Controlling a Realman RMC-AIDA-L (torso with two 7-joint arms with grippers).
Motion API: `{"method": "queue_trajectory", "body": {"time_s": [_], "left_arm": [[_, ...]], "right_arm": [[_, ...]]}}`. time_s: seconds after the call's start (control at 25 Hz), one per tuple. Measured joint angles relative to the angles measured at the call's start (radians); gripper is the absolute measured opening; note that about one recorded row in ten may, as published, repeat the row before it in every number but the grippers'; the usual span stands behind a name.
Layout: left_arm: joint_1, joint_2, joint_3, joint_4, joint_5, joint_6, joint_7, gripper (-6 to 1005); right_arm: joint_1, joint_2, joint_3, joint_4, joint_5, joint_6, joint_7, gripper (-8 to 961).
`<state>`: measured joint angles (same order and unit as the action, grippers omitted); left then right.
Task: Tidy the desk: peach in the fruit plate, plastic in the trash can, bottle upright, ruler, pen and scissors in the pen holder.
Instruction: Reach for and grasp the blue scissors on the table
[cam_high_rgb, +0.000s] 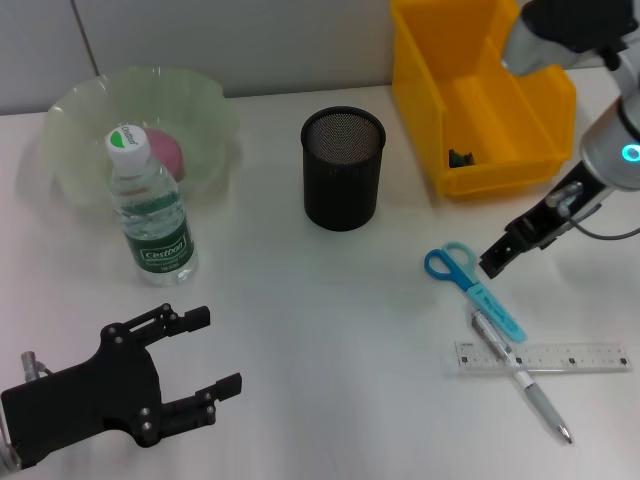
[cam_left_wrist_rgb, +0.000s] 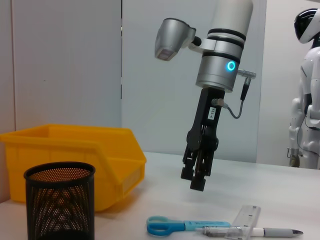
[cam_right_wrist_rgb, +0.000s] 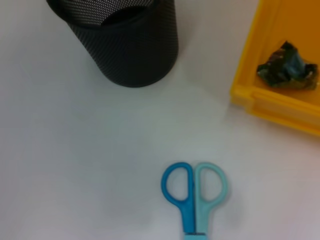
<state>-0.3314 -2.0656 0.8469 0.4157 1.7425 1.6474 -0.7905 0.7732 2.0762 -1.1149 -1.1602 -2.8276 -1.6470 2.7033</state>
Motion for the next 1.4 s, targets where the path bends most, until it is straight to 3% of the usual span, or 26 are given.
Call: {"method": "queue_trajectory", "body": {"time_s": [0.36,0.76,1.4], "left_arm": [[0.000,0.001,0.000,0.001,0.000,-0.012,0.013,784],[0.000,0.001,0.000,0.002,0.000,-0.028,0.016,784],[0.000,-0.001,0.011,0.000,0.000,-0.031,0.017,784]], "right_arm": [[0.072,0.001,-0.069,0.143,-0.005,0.063,0.075,828],[0.149,0.001,-0.075,0.295,-0.015,0.133,0.093,827],[0.161,0.003,-0.116,0.358,-0.028,0.164,0.107,827]]}}
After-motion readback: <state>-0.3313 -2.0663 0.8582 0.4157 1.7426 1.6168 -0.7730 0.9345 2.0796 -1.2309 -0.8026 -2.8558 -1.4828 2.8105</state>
